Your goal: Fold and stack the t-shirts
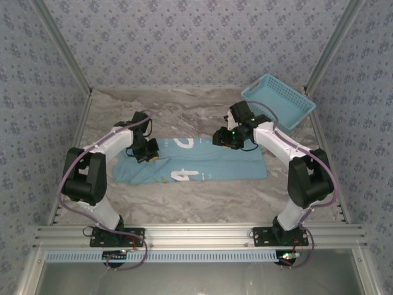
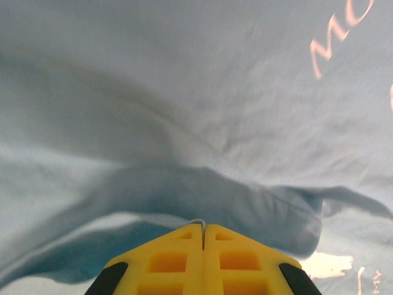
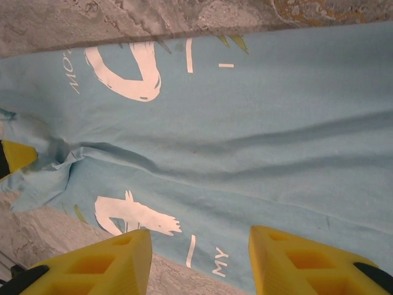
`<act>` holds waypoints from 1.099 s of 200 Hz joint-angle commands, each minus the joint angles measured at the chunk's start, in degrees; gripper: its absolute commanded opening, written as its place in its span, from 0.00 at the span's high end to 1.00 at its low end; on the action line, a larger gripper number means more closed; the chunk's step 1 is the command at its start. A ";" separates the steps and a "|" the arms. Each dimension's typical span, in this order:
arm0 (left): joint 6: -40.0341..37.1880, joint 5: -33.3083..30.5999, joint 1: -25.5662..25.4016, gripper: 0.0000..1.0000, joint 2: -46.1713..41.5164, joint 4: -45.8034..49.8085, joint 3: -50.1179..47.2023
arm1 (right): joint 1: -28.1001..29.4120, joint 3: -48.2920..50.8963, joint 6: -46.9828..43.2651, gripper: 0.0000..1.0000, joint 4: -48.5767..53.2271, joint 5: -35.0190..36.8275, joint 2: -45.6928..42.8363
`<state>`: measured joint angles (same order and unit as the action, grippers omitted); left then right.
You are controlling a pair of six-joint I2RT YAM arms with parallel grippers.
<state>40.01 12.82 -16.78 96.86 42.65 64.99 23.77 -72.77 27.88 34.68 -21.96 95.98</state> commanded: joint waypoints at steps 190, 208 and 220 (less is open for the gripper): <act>16.88 5.82 -6.02 0.72 -4.72 11.51 2.14 | -1.46 3.79 1.35 0.53 -2.07 -1.24 -2.82; 15.40 5.34 -1.78 0.75 -5.88 11.00 1.66 | -1.49 3.78 1.30 0.53 -2.23 -1.08 -2.47; 13.21 3.01 1.59 0.78 -6.14 13.11 1.67 | -1.37 3.80 1.30 0.53 -2.57 -0.98 -2.49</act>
<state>57.54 18.15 -20.32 92.84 52.66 65.76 22.57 -69.14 28.71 32.67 -22.15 94.15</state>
